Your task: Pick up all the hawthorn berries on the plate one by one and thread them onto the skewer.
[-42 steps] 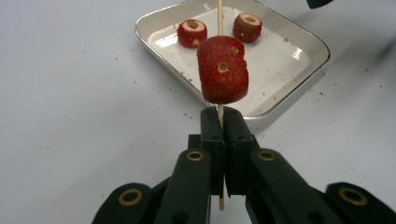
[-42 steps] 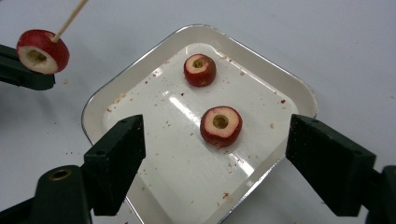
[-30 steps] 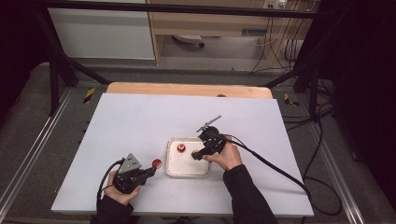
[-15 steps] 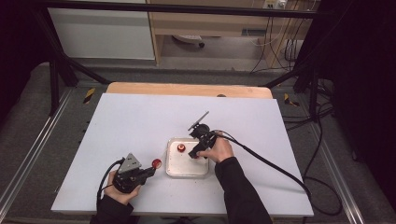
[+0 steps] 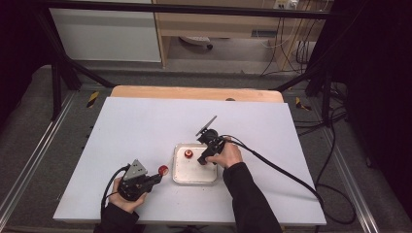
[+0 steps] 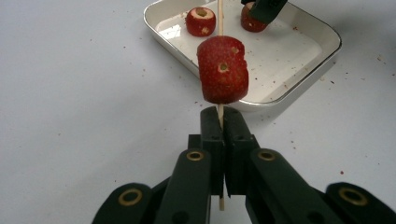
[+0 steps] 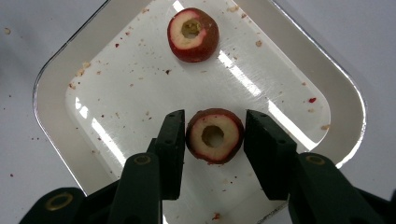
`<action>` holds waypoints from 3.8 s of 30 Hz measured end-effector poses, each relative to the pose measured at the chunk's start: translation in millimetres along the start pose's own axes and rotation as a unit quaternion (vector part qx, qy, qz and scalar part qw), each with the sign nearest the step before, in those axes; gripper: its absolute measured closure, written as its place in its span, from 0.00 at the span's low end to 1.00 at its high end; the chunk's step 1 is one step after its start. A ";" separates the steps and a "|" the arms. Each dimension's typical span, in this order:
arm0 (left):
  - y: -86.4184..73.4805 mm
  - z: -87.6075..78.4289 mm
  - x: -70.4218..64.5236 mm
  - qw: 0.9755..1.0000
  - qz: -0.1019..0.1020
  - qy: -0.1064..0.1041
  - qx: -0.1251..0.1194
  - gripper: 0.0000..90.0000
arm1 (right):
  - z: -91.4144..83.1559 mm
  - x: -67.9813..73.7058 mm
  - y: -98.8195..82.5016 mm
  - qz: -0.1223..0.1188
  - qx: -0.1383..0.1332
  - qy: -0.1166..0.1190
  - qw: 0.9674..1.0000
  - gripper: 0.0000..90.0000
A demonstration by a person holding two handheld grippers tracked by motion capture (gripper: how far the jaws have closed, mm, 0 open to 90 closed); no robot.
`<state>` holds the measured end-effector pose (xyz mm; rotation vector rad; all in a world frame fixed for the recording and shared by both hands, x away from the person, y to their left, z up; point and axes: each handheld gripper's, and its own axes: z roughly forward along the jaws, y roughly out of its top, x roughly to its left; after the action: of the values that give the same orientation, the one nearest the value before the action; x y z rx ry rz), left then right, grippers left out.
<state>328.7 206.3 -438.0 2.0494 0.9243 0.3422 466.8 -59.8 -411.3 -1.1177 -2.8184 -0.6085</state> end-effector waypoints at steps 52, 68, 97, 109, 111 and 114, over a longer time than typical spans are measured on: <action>6.8 2.6 -14.5 0.999 -0.014 0.009 -0.029 0.98 | -44.0 5.9 -58.1 0.115 -0.293 0.094 0.944 0.67; 21.5 9.0 -34.6 0.998 -0.033 0.011 -0.061 0.98 | -51.2 7.1 -85.0 0.170 -0.447 0.132 0.868 0.68; 48.9 21.3 -66.2 0.996 -0.027 -0.018 -0.088 0.98 | -58.7 11.6 -82.7 0.204 -0.557 0.154 0.790 0.68; 51.1 25.4 -66.3 0.995 -0.031 -0.016 -0.089 0.98 | -56.3 13.6 -83.2 0.204 -0.555 0.160 0.790 0.68; 51.0 25.6 -65.8 0.995 -0.032 -0.015 -0.089 0.98 | -56.4 13.7 -83.2 0.204 -0.556 0.162 0.789 0.68; 50.9 25.5 -65.0 0.995 -0.033 -0.015 -0.090 0.98 | -56.9 13.8 -83.2 0.205 -0.557 0.163 0.788 0.68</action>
<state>322.3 125.6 -407.8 1.8512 0.9072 0.3464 395.6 -127.2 -384.6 -1.4167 -1.6596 -2.2393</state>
